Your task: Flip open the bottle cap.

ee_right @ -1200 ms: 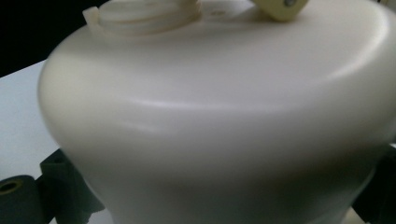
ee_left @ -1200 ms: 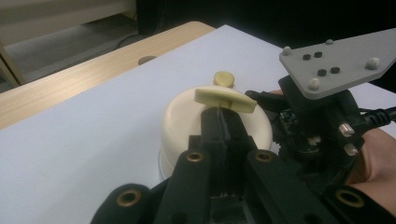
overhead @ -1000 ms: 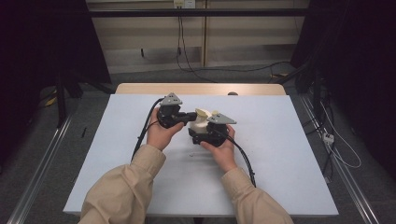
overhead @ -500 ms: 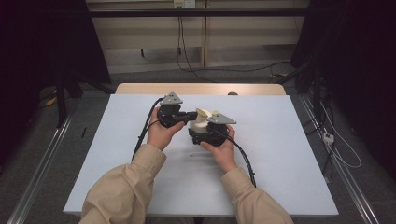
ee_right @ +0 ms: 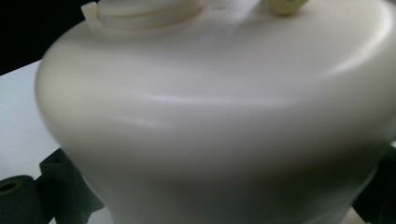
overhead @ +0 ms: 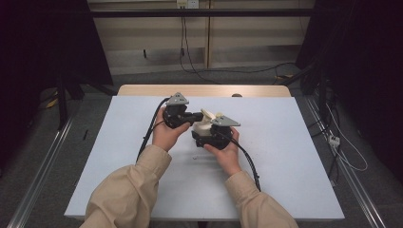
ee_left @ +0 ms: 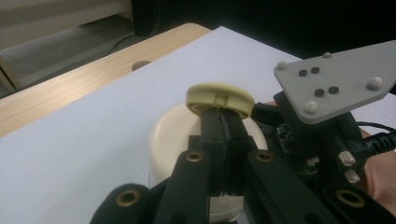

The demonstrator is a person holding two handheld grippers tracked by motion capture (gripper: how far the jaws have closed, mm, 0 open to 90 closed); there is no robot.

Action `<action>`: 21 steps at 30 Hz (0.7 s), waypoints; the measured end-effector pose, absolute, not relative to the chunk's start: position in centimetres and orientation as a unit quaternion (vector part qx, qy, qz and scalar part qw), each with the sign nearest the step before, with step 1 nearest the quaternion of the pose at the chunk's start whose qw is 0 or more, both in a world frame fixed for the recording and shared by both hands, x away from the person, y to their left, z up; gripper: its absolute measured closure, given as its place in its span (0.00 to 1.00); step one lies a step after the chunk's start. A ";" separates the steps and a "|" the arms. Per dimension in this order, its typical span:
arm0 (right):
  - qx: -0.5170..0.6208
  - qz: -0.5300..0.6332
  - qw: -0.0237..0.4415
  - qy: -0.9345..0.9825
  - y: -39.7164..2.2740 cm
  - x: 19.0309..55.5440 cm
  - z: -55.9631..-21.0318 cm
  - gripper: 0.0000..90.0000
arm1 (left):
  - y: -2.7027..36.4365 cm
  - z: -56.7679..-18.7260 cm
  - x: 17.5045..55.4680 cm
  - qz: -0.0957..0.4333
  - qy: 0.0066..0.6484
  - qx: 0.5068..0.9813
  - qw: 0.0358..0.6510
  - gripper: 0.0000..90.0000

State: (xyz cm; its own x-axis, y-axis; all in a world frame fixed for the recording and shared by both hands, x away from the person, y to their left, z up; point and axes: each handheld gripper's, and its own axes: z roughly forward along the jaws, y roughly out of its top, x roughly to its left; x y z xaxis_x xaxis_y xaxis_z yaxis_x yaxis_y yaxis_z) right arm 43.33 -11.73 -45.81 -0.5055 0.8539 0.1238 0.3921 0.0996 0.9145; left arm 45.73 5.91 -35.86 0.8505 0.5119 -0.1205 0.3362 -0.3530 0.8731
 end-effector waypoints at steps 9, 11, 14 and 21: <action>0.442 0.504 0.228 0.706 -11.7 43.3 -45.8 0.05 | 5.7 -35.9 45.9 0.089 0.261 0.818 0.505 0.99; 0.442 0.503 0.227 0.707 -11.7 43.3 -45.8 0.05 | 5.7 -35.8 46.0 0.090 0.259 0.816 0.508 0.99; 0.442 0.504 0.227 0.707 -11.7 43.3 -45.8 0.05 | 5.6 -35.8 46.0 0.090 0.260 0.818 0.505 0.99; 0.442 0.503 0.227 0.707 -11.7 43.3 -45.9 0.05 | 5.6 -35.7 46.0 0.092 0.262 0.816 0.507 0.99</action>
State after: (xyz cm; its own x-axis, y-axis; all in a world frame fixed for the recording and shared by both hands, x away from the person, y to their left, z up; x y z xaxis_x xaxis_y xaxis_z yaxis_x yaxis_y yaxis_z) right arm 43.34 -11.75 -45.86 -0.5068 0.8531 0.1243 0.3973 0.1031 0.9119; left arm 46.03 5.63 -35.71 0.8459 0.5208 -0.1146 0.3340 -0.3498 0.8753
